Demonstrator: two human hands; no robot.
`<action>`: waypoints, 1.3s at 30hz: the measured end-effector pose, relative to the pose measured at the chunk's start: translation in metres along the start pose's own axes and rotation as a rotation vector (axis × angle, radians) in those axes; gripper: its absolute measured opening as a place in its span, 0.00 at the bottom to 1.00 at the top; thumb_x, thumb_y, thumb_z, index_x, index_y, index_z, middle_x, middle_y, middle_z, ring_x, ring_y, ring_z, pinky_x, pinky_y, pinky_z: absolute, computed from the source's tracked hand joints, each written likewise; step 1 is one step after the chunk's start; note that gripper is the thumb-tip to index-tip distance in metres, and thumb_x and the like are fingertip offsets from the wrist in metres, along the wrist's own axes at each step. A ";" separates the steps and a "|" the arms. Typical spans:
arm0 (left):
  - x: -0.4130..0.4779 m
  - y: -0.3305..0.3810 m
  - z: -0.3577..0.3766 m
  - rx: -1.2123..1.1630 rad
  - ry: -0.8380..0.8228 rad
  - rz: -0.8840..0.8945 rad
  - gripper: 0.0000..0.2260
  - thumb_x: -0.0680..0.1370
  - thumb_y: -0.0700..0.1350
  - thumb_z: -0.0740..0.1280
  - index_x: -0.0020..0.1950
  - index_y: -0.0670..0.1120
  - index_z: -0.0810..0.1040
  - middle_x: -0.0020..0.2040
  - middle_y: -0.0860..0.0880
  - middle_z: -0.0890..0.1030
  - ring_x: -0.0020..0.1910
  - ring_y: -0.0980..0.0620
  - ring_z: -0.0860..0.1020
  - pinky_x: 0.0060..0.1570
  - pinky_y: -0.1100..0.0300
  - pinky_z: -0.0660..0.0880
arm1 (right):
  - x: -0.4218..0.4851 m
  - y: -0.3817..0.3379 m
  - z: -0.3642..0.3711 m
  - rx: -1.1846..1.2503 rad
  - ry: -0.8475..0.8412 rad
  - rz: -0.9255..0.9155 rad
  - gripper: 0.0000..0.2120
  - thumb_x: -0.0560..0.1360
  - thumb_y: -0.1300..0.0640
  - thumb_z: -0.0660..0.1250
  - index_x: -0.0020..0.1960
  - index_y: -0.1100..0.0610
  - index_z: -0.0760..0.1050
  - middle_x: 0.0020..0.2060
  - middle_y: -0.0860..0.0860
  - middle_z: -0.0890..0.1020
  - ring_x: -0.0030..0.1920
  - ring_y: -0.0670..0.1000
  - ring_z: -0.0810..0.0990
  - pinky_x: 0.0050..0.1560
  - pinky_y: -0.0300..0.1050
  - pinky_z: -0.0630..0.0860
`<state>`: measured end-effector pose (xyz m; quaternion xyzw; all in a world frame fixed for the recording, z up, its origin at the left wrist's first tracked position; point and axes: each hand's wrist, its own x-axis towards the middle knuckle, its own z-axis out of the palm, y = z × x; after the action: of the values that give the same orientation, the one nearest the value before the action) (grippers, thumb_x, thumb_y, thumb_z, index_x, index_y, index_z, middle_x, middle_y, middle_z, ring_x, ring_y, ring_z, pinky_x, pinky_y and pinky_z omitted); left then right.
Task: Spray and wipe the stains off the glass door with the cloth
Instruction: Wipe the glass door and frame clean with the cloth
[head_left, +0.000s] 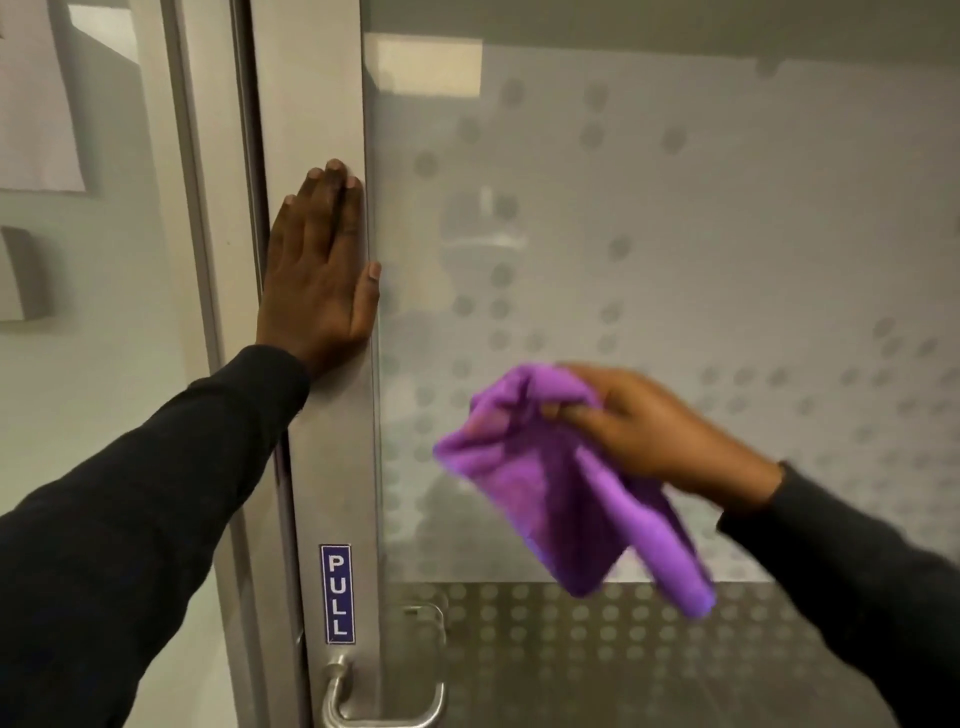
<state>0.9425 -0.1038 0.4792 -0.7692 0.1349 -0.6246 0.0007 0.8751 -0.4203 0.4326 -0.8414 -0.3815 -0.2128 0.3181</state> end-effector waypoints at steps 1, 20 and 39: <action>0.000 0.001 0.000 -0.007 -0.004 -0.004 0.32 0.82 0.53 0.54 0.81 0.41 0.48 0.81 0.39 0.49 0.81 0.43 0.47 0.79 0.47 0.45 | 0.006 -0.003 -0.020 0.011 0.056 0.030 0.07 0.79 0.54 0.67 0.54 0.46 0.81 0.43 0.37 0.85 0.45 0.34 0.80 0.51 0.34 0.75; 0.001 -0.002 0.003 0.014 0.006 -0.006 0.33 0.81 0.54 0.55 0.81 0.41 0.48 0.82 0.41 0.48 0.81 0.45 0.46 0.79 0.50 0.43 | 0.093 0.021 0.005 -1.041 0.520 -0.164 0.37 0.78 0.28 0.54 0.81 0.45 0.58 0.81 0.56 0.57 0.79 0.71 0.51 0.71 0.81 0.43; 0.001 -0.001 0.002 0.010 0.006 0.010 0.32 0.81 0.53 0.56 0.81 0.40 0.50 0.81 0.39 0.50 0.81 0.43 0.48 0.79 0.49 0.45 | 0.049 0.025 0.058 -0.068 -0.154 -0.223 0.15 0.85 0.52 0.61 0.70 0.53 0.74 0.67 0.51 0.77 0.71 0.50 0.74 0.74 0.46 0.67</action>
<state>0.9446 -0.1031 0.4797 -0.7666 0.1356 -0.6276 0.0072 0.9317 -0.3678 0.4115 -0.8181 -0.4883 -0.1944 0.2335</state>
